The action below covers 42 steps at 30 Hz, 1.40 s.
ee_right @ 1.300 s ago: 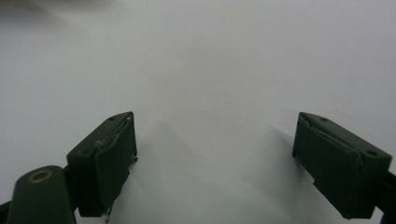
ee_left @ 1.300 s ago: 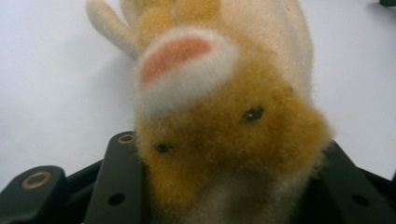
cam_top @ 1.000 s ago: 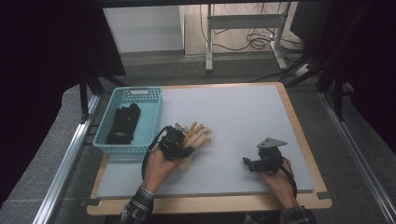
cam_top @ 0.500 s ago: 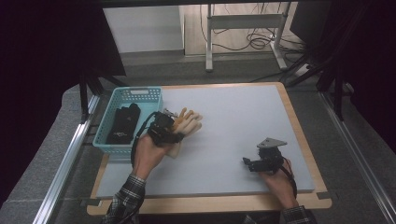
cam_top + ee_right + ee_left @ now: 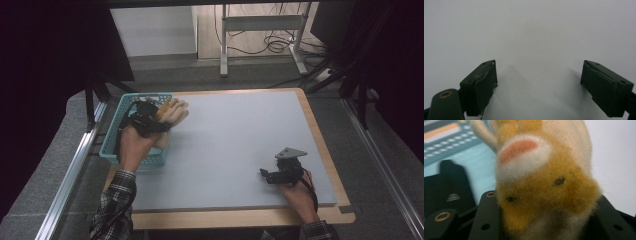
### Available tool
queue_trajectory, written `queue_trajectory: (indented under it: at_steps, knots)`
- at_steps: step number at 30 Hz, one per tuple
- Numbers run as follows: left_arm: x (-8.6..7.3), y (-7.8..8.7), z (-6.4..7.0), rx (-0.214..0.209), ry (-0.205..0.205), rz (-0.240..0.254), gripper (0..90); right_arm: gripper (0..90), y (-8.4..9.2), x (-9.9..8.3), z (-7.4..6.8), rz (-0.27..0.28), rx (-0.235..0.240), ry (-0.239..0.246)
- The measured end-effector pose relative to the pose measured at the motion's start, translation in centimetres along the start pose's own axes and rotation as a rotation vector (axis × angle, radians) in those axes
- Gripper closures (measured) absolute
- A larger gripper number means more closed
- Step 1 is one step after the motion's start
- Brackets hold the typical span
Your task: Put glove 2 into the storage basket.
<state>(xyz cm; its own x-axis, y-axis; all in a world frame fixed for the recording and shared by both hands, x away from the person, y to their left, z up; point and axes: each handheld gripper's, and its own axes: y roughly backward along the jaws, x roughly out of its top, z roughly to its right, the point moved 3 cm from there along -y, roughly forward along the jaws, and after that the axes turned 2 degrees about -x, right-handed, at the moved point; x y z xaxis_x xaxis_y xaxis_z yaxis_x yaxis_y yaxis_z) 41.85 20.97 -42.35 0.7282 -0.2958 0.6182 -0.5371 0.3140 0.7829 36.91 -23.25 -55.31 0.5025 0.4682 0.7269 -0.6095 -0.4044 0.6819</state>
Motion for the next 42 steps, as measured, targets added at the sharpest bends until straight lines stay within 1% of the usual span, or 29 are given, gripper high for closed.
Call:
queue_trajectory:
  at_steps: [1,3,7,11,14,15,18,20,22,24,27,29,31,32,34,36,37,40,42]
  knots:
    - [0.0,0.1,-0.5,0.009,0.01,0.003,53.3,13.4,0.0,0.0,0.0,0.0,0.0,0.0]
    - [-0.2,0.1,-2.3,0.038,0.039,0.006,53.1,13.4,0.0,0.0,0.0,0.0,0.0,0.0]
    - [-0.5,-0.4,-4.5,0.086,0.075,-0.002,52.8,13.4,0.0,0.0,0.0,0.0,0.0,0.0]
    - [-0.8,-1.9,-6.2,0.116,0.103,-0.022,52.3,13.4,0.0,0.0,0.0,0.0,0.001,-0.001]
    - [-0.9,-3.3,-6.9,0.123,0.115,-0.04,51.6,13.4,0.0,0.0,0.0,0.0,0.001,-0.001]
    - [-0.9,-4.2,-7.2,0.126,0.121,-0.058,51.5,13.4,0.0,0.0,0.0,0.0,0.001,-0.001]
    - [-1.1,-5.7,-7.6,0.124,0.128,-0.1,51.0,13.4,0.0,0.0,0.0,0.0,0.002,-0.002]
    - [-1.2,-7.1,-7.7,0.123,0.131,-0.129,50.7,13.4,0.0,0.0,0.0,0.0,0.002,-0.002]
    - [-1.4,-8.0,-7.7,0.117,0.132,-0.151,50.4,13.4,0.0,0.0,0.0,0.0,0.003,-0.002]
    - [-1.5,-9.1,-7.5,0.116,0.128,-0.184,49.4,13.4,0.0,0.0,0.0,0.0,0.003,-0.002]
    - [-1.7,-10.1,-7.3,0.114,0.121,-0.213,47.3,13.4,0.0,0.0,0.0,0.0,0.003,-0.002]
    - [-1.7,-10.8,-7.0,0.095,0.101,-0.247,42.3,13.4,0.0,0.0,0.0,0.001,0.003,-0.003]
    - [-1.7,-11.4,-6.7,0.107,0.067,-0.284,30.5,13.4,0.0,0.0,0.0,0.001,0.003,-0.003]
    - [-1.7,-11.5,-6.7,0.134,0.048,-0.305,29.8,13.4,0.0,0.0,0.0,0.001,0.003,-0.003]
    - [-1.8,-11.3,-7.0,0.154,0.053,-0.319,22.4,13.4,0.0,0.0,0.0,0.001,0.003,-0.002]
    - [-1.6,-10.5,-7.2,0.122,0.073,-0.31,12.6,13.4,0.0,0.0,0.0,0.001,0.003,-0.002]
    - [-1.4,-9.7,-7.3,0.093,0.083,-0.289,9.8,13.4,0.0,0.0,0.0,0.001,0.003,-0.002]
    - [-0.7,-7.4,-7.2,0.075,0.076,-0.223,8.8,13.4,0.0,0.0,0.0,0.0,0.002,-0.002]
    - [-0.4,-6.3,-7.2,0.07,0.084,-0.172,10.2,13.4,0.0,0.0,0.0,0.0,0.001,0.0]
